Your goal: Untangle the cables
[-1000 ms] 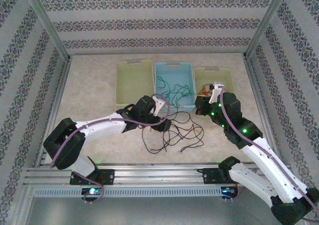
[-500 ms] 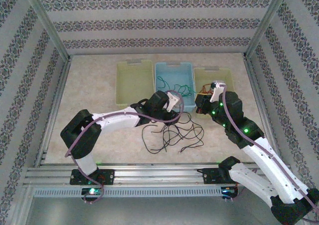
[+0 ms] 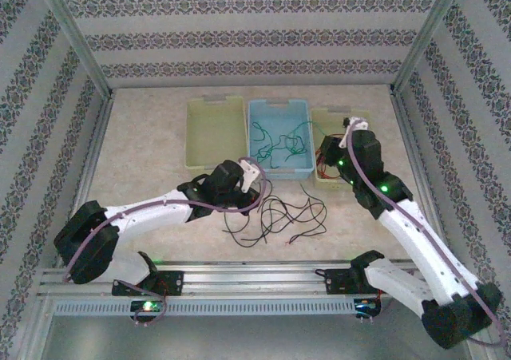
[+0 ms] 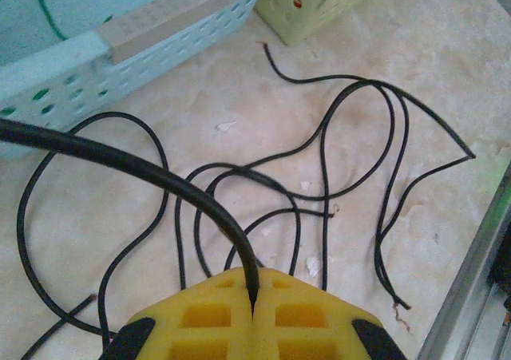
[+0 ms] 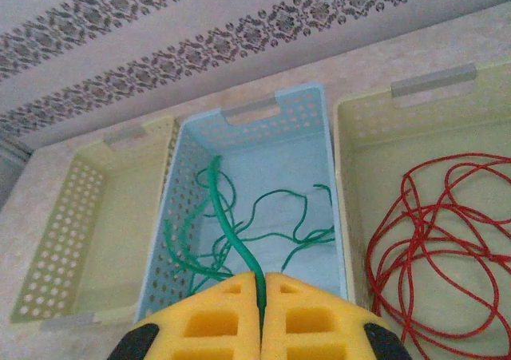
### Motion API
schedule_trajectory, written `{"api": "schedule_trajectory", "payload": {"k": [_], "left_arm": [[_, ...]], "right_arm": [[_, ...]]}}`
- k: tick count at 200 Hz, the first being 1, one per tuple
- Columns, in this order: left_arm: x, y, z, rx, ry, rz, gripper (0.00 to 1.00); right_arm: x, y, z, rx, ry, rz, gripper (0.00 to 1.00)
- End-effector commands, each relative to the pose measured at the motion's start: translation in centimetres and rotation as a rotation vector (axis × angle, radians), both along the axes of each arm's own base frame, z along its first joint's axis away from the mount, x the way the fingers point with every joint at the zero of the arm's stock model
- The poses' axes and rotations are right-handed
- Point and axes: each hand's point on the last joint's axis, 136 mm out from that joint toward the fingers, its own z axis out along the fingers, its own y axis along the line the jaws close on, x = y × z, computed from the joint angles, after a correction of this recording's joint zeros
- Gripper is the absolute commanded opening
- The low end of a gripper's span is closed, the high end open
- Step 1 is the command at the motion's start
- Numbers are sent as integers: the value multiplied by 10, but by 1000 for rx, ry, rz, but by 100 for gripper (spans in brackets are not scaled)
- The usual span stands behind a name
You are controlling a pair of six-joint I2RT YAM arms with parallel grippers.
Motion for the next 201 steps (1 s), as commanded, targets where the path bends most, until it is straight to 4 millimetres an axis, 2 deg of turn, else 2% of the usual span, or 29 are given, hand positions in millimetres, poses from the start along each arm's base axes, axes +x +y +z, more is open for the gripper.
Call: {"api": "schedule_trajectory", "payload": {"k": [1, 22, 37, 54, 67, 90, 145, 165, 201], "left_arm": [[10, 15, -1, -9, 11, 97, 3], [19, 16, 6, -30, 0, 135, 1], [25, 16, 13, -39, -16, 157, 0], [30, 16, 21, -54, -27, 170, 0], [32, 15, 27, -68, -31, 177, 0], [35, 15, 42, -100, -42, 192, 0], [37, 19, 91, -201, -96, 211, 0], [38, 23, 121, -245, -145, 215, 0], [38, 33, 190, -318, -261, 219, 0]], "right_arm": [[35, 2, 10, -17, -43, -39, 0], [67, 14, -8, 1, 3, -35, 0], [85, 29, -22, 45, 41, 4, 0], [95, 51, -45, 95, 118, 86, 23], [94, 58, -60, 88, 175, 105, 38], [82, 49, -69, 48, 184, 65, 55], [33, 17, -61, 21, 143, 7, 59], [15, 9, -63, 24, 137, 1, 59], [-10, -5, -67, 34, 131, -27, 60]]}}
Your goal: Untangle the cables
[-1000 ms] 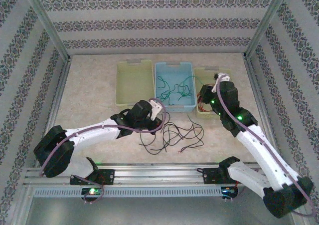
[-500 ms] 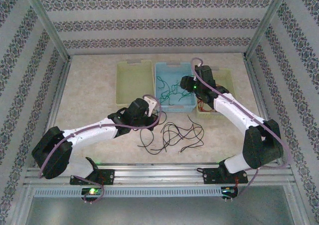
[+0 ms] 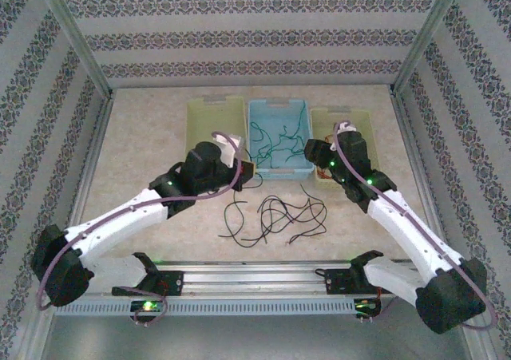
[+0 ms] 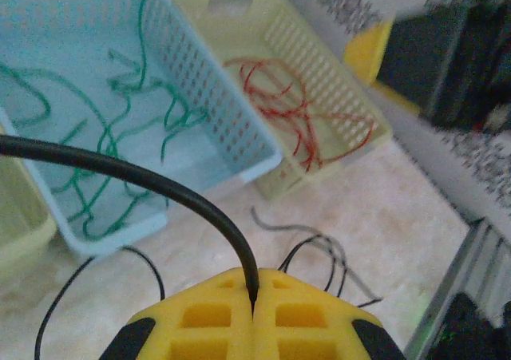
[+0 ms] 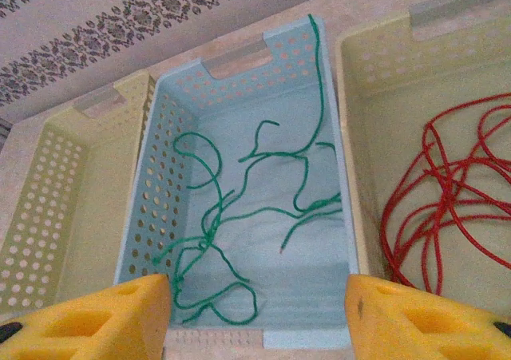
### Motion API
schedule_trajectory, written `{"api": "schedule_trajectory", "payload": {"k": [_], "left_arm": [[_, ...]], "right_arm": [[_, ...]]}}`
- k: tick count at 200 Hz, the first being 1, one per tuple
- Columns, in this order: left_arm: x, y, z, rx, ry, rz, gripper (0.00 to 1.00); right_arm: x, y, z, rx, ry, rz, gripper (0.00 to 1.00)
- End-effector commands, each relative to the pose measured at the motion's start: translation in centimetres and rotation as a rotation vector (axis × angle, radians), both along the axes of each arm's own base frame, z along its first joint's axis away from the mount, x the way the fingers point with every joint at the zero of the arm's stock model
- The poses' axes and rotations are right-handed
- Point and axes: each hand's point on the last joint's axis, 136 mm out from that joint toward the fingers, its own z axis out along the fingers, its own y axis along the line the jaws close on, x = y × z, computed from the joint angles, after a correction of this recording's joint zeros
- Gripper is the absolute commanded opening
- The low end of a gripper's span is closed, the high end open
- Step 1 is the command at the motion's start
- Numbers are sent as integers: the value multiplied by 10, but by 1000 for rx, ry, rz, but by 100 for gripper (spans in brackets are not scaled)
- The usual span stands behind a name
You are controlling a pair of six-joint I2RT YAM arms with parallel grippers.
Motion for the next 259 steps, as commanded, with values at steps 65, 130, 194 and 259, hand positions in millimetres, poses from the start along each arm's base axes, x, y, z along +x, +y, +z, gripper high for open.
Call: {"api": "schedule_trajectory", "payload": {"k": [65, 130, 194, 259], "left_arm": [[21, 64, 203, -103, -424, 207, 0], [102, 98, 272, -58, -475, 371, 0], [184, 119, 152, -5, -160, 452, 0], [196, 129, 30, 22, 69, 467, 0]], "right_arm": [[-34, -11, -17, 31, 24, -29, 59], [-37, -5, -8, 32, -1, 8, 57], [-45, -7, -12, 16, 10, 29, 57], [-50, -3, -19, 16, 29, 54, 57]]}}
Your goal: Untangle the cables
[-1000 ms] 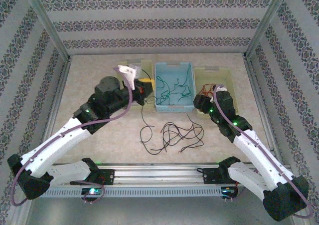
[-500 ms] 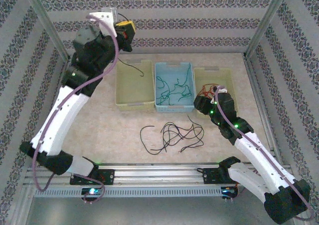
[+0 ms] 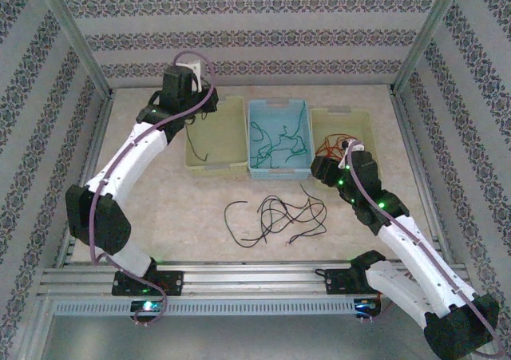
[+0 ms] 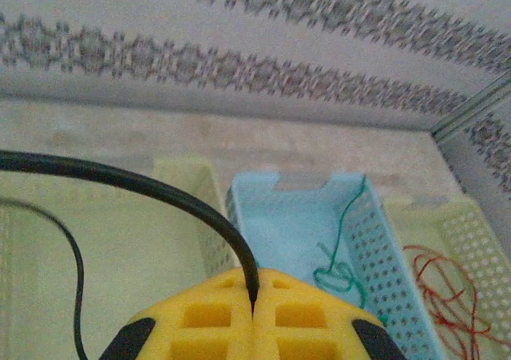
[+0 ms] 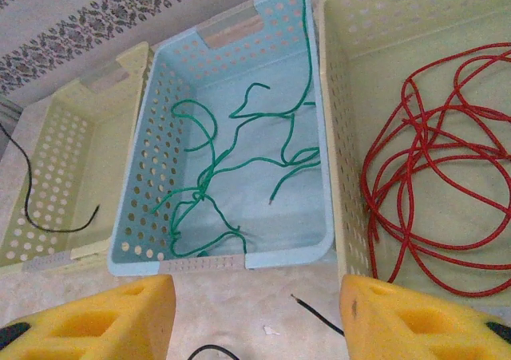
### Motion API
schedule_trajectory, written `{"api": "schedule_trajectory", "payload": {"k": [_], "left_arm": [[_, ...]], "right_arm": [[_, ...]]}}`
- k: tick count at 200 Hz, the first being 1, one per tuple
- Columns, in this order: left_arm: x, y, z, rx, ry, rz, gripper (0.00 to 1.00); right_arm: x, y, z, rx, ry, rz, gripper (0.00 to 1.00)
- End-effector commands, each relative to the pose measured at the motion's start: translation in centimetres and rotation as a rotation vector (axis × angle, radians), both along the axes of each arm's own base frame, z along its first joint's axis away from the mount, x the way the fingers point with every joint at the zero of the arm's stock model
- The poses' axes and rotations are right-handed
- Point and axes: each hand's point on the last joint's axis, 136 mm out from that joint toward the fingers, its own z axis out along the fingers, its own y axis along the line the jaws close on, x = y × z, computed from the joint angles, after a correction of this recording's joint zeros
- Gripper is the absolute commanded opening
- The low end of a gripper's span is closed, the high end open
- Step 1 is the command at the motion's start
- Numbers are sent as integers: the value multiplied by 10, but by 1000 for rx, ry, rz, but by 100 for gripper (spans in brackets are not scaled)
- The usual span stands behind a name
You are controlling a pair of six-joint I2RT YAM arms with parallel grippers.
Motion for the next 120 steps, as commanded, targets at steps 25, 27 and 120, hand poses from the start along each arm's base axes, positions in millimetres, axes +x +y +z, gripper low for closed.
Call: {"api": "schedule_trajectory", "payload": {"k": [25, 27, 120], "left_arm": [[10, 6, -39, -67, 64, 18, 0], [10, 5, -41, -71, 67, 14, 0], [-13, 16, -129, 59, 262, 82, 99]], "right_arm": [[-6, 7, -9, -6, 24, 47, 56], [-6, 7, -8, -5, 22, 47, 57], [-11, 5, -7, -23, 26, 49, 56]]}}
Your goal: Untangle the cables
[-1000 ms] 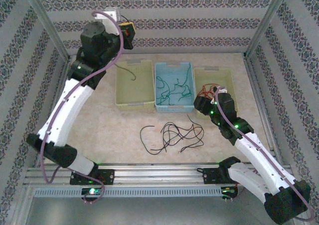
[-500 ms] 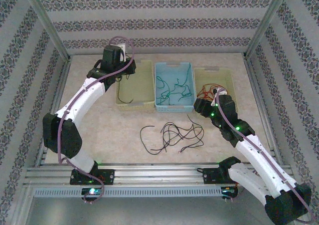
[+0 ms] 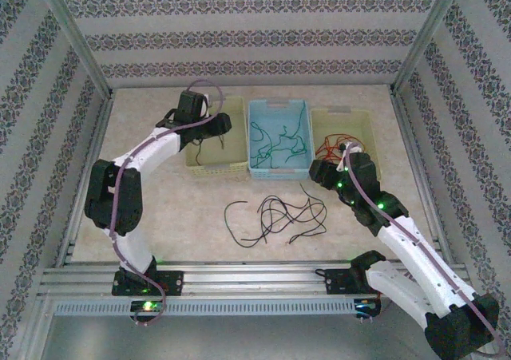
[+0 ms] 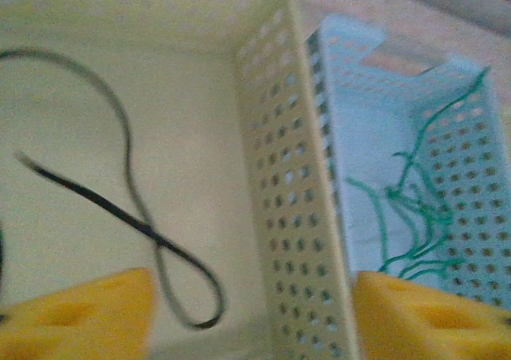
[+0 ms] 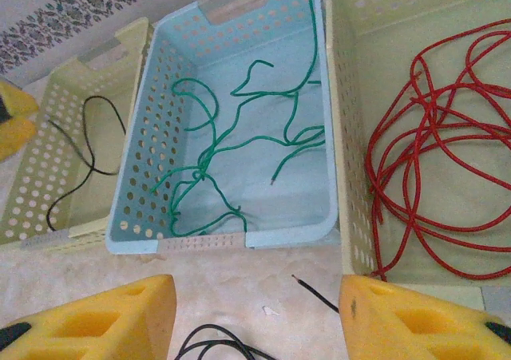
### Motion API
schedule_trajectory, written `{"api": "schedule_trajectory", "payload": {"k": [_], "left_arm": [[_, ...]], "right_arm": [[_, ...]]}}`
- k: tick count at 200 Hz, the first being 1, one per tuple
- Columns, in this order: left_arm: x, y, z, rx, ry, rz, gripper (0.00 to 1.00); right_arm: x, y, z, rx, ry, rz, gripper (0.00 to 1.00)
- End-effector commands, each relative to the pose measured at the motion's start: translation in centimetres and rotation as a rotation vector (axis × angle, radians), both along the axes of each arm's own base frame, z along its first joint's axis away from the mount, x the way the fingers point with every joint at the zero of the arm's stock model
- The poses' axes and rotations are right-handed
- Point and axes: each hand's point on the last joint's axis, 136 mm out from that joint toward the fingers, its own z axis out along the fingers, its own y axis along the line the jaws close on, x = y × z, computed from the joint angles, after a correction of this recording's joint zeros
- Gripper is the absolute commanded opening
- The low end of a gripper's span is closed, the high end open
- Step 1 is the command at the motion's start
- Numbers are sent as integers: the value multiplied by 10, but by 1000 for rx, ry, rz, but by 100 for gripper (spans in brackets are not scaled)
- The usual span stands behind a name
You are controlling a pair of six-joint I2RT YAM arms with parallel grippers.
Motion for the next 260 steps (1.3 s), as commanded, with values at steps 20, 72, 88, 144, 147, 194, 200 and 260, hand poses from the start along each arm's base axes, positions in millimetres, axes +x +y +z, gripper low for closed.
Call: {"api": "schedule_trajectory", "payload": {"k": [20, 72, 88, 144, 147, 194, 200, 260], "left_arm": [[-43, 21, 35, 280, -107, 43, 99], [-163, -31, -18, 355, 84, -265, 100], [-200, -37, -45, 349, 171, -312, 100], [-260, -30, -112, 371, 387, -354, 97], [-260, -31, -113, 372, 389, -358, 96], [-260, -35, -137, 375, 438, -359, 87], [-262, -33, -141, 383, 455, -350, 84], [-264, -25, -146, 406, 480, -295, 9]], "right_arm": [[-6, 2, -1, -21, 5, 24, 56], [-10, 9, -20, -23, 67, 53, 56], [-11, 9, -23, -24, 71, 51, 56], [-13, 11, -25, -31, 73, 57, 56], [-13, 11, -25, -31, 72, 57, 56], [-14, 12, -22, -33, 68, 65, 55], [-13, 12, -20, -34, 64, 66, 55], [-14, 7, -18, -43, 49, 42, 55]]}}
